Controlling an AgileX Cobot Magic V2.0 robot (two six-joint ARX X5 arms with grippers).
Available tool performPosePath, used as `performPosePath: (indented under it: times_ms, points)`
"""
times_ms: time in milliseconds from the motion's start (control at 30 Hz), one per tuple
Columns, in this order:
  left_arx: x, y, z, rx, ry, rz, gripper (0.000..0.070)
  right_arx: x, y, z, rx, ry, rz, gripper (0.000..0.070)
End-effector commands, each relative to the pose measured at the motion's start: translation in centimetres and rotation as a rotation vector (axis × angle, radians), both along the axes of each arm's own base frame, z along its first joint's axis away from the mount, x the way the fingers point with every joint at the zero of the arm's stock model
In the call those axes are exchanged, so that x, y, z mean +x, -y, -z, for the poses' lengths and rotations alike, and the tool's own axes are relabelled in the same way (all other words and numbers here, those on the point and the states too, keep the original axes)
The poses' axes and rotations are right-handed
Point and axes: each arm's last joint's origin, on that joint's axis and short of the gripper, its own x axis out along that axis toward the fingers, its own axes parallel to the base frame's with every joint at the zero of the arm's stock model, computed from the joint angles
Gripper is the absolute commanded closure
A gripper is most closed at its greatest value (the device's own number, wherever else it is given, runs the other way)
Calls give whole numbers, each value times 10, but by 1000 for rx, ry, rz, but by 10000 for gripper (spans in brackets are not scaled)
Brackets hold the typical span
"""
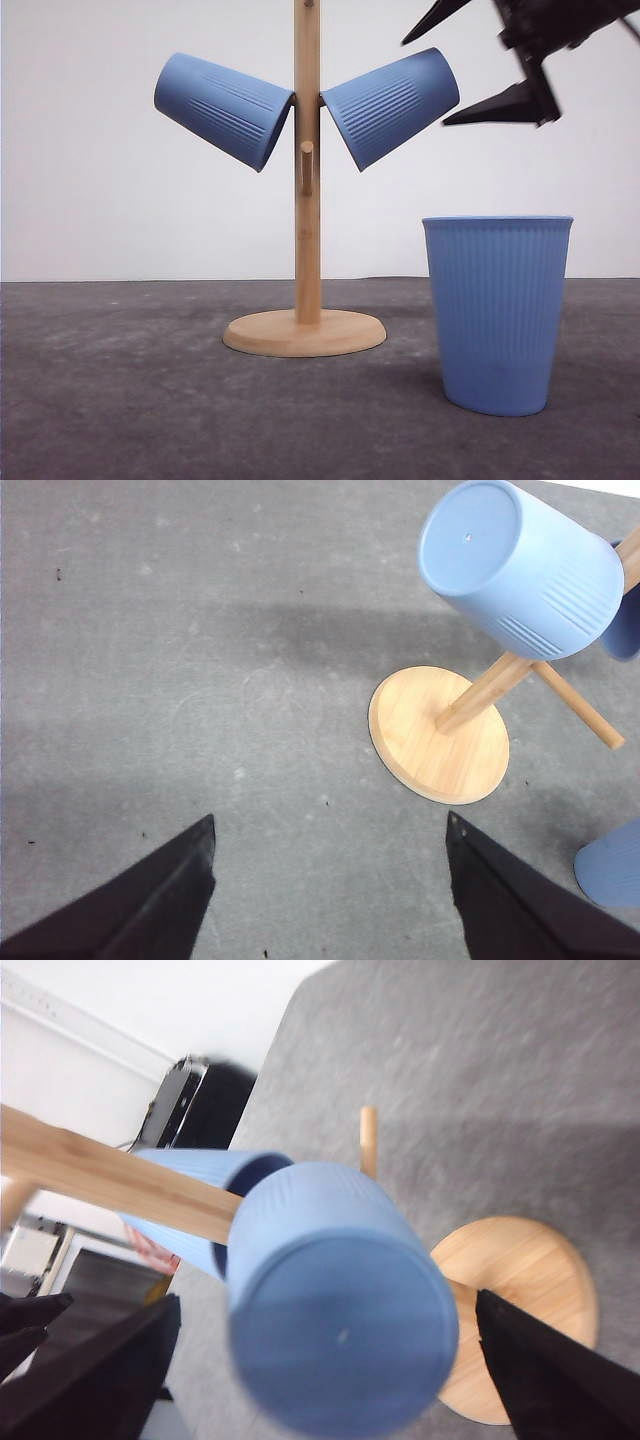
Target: Place three cups
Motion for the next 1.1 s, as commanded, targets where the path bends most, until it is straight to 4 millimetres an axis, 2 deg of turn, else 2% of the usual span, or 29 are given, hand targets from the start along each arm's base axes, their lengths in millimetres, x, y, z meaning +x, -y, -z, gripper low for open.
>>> performPosePath:
  times_ms: [0,133,267,400,467,533,767,867,1067]
  points:
    - [1,0,-3,3,12,6,276,-6,5,-13,-20,62,3,93]
    - [0,0,-3,3,12,6,276,-32,19,-24,-113,70,52,95]
    - [0,0,-3,3,10,6,276,-67,24,-28,-270,5,82,98]
    - [0,0,-3,1,9,5,276,-97,17,-20,-446,-117,16,100]
    - [0,0,-3,-2,8,3,276,-104,11,-15,-539,-163,-15,136]
    - [0,0,-3,-4,8,3,276,-109,3,-11,-609,-188,-35,185]
    - [0,3,-3,-8,9,20,276,-109,-19,1,-703,-186,-45,192]
    - [-1,4,-3,-8,9,25,276,-107,-25,9,-735,-189,-48,234]
    - [0,4,-3,-8,9,25,276,-100,-31,42,-748,-246,-74,238]
